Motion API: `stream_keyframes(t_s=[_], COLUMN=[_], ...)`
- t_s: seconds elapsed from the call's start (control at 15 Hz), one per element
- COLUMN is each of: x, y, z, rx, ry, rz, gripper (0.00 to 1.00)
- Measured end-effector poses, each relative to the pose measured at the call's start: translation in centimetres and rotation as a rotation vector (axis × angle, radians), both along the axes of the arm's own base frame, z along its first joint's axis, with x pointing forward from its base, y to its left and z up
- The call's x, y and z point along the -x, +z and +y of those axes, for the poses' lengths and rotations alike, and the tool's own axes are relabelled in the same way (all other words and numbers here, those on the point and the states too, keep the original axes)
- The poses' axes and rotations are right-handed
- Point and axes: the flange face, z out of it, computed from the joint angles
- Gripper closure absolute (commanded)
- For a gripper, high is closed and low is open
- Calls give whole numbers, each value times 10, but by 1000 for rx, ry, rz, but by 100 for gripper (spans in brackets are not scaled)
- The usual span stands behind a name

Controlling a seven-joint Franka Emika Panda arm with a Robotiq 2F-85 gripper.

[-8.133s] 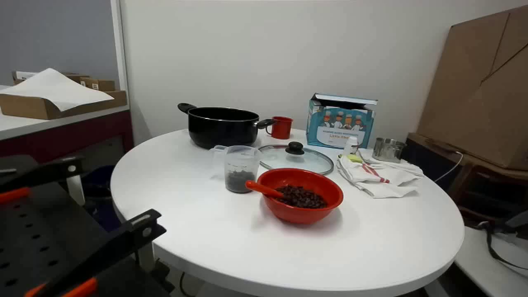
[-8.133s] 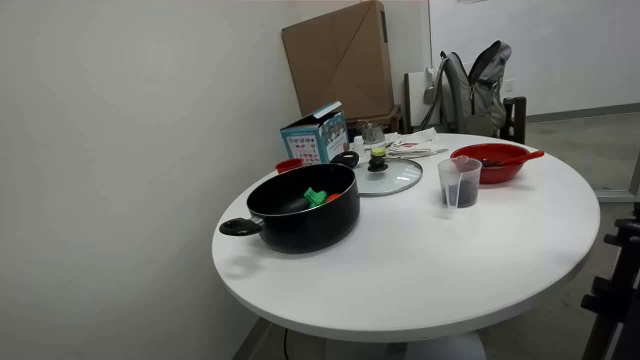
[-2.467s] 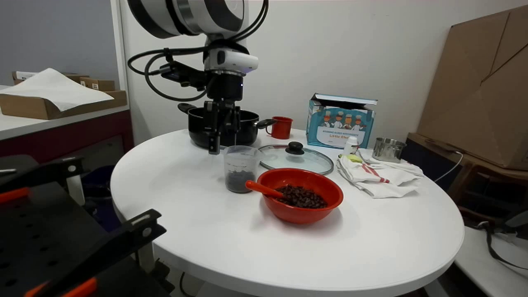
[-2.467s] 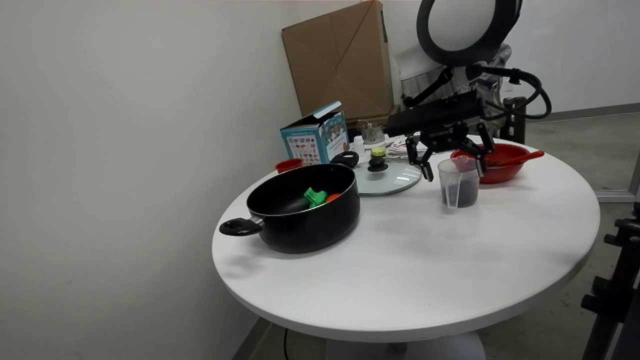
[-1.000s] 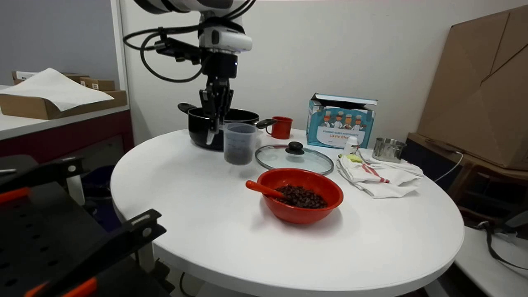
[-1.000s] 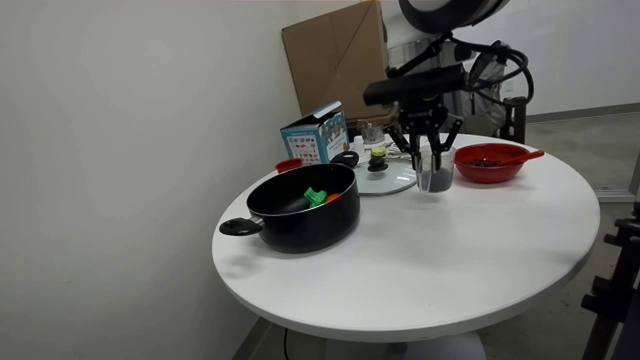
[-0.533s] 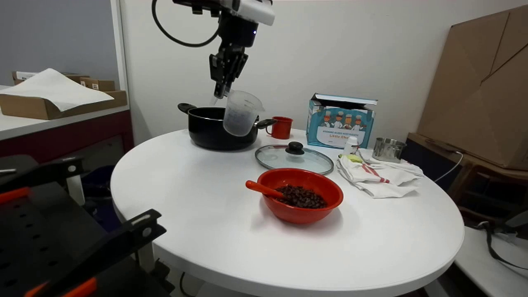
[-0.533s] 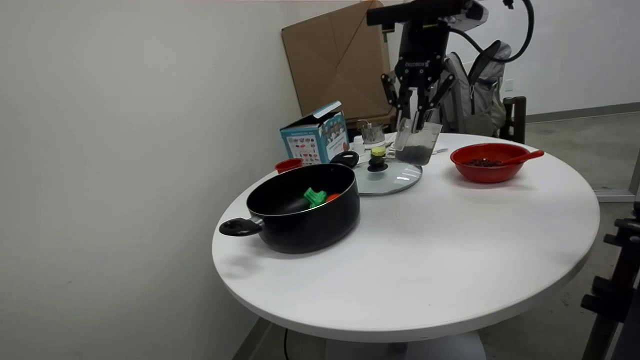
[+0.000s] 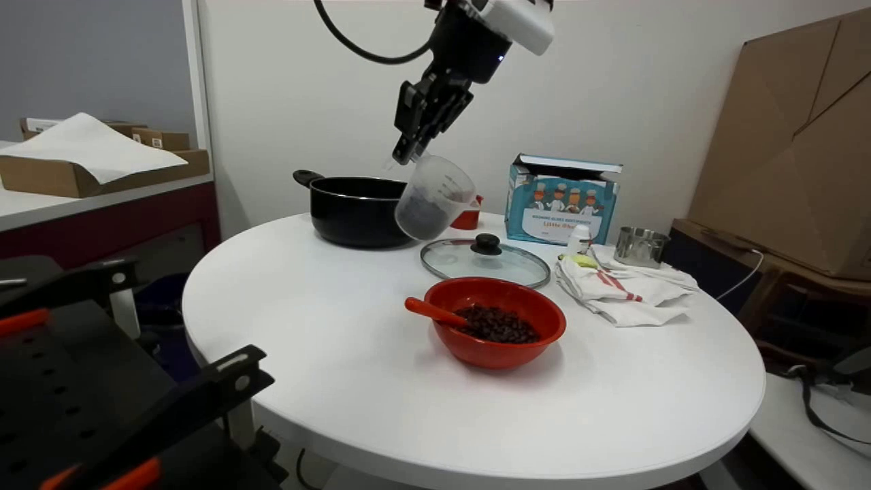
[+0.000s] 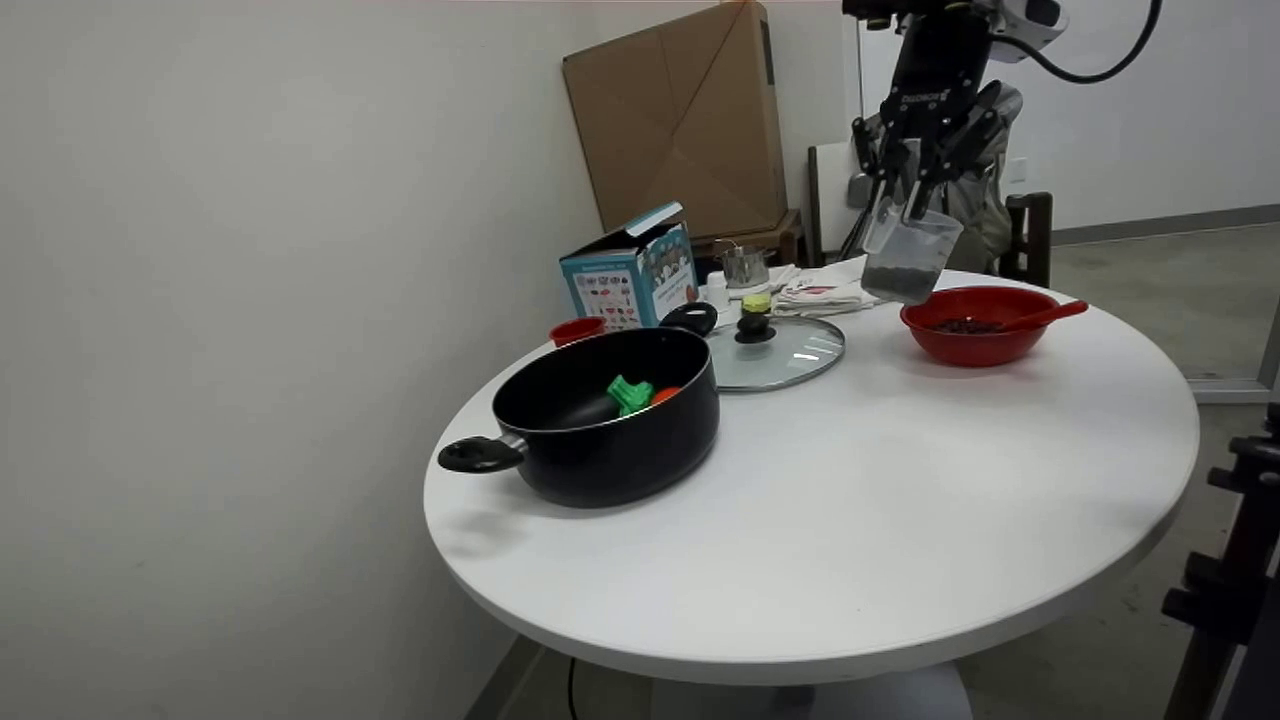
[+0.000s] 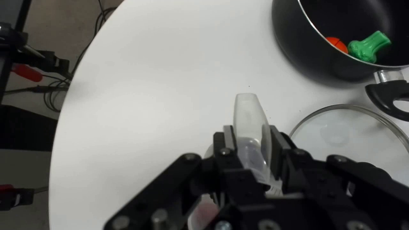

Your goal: Pour some contents from the clear jar into the orange bowl

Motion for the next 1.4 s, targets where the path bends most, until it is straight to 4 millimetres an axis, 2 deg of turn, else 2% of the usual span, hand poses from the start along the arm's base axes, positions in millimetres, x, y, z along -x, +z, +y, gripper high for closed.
stream_keyframes(t_s=[0.47,1.07,1.4], x=[5,20,22], y=[-11,-45,-62], z=[-49,-121,-149], rx=[-208,-518,-684], ry=[-93,-306,-372], rz=[27,42,44], gripper=[92,92,92])
